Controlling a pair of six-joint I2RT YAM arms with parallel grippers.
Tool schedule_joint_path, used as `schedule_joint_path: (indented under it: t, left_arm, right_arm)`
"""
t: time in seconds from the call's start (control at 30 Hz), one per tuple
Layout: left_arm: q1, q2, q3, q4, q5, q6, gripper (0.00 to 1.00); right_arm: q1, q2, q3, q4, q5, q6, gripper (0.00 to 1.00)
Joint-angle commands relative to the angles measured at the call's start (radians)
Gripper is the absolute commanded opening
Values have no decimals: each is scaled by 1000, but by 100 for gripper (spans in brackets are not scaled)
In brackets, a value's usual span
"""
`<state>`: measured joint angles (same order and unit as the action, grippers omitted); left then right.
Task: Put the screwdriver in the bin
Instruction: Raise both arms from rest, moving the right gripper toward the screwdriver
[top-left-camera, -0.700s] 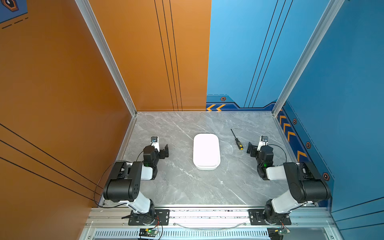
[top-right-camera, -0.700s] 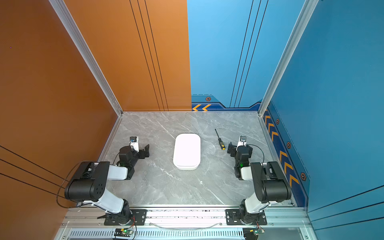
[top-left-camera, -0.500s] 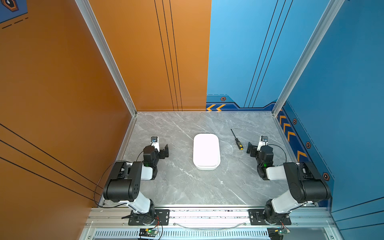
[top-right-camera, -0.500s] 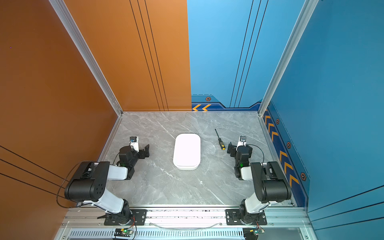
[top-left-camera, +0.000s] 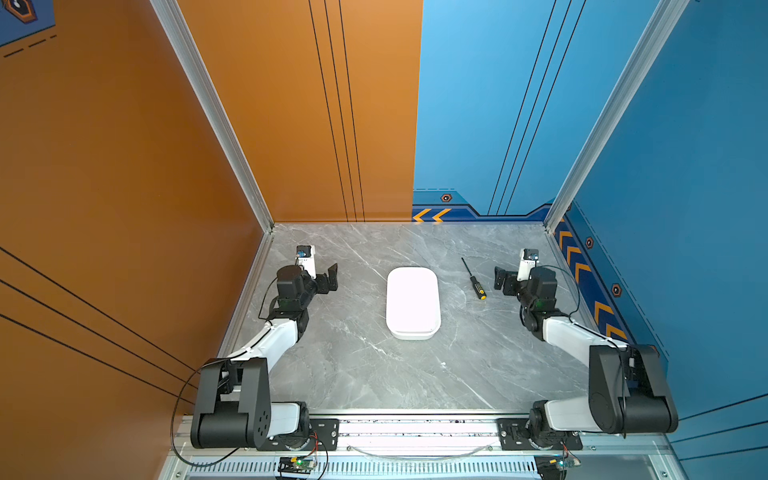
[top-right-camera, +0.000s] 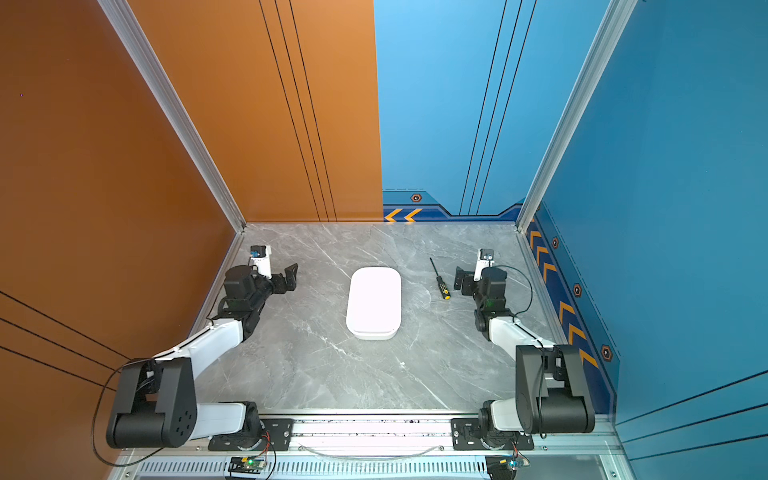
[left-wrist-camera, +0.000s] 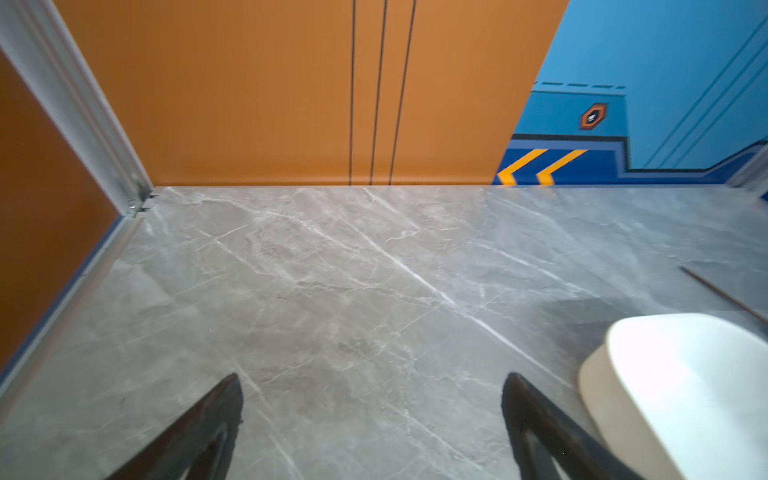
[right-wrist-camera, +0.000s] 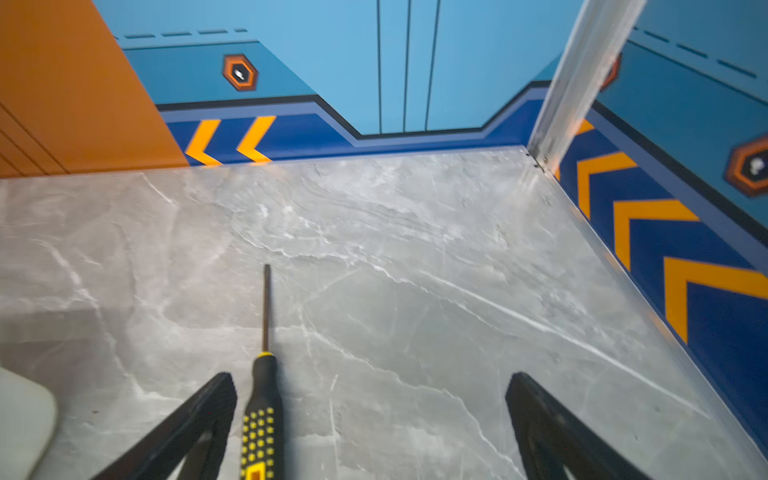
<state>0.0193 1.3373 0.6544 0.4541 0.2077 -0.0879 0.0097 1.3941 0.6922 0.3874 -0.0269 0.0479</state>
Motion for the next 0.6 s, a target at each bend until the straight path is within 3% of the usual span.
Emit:
schedule_joint_path:
  t: [0.0, 0.17, 0.23, 0.33, 0.47, 0.57]
  left_arm:
    - [2, 33, 85, -190, 250, -159, 98]
    - [-6, 97, 127, -137, 575, -370, 98]
    - [-20, 94, 113, -72, 636, -436, 98]
    - [-40, 81, 85, 56, 690, -526, 98]
    - [-65, 115, 120, 75, 777, -611, 98]
    - [-78, 132, 120, 79, 765, -668, 98]
  right_arm:
    - [-7, -8, 205, -466, -149, -26, 100]
    - [-7, 159, 572, -947, -367, -91, 96]
    - [-4, 227, 688, -1072, -406, -123, 94]
    - [-5, 303, 793, -1168, -438, -151, 94]
    - [-8, 379, 872, -1209, -459, -146, 92]
    - [-1, 426, 911, -1234, -448, -149, 90]
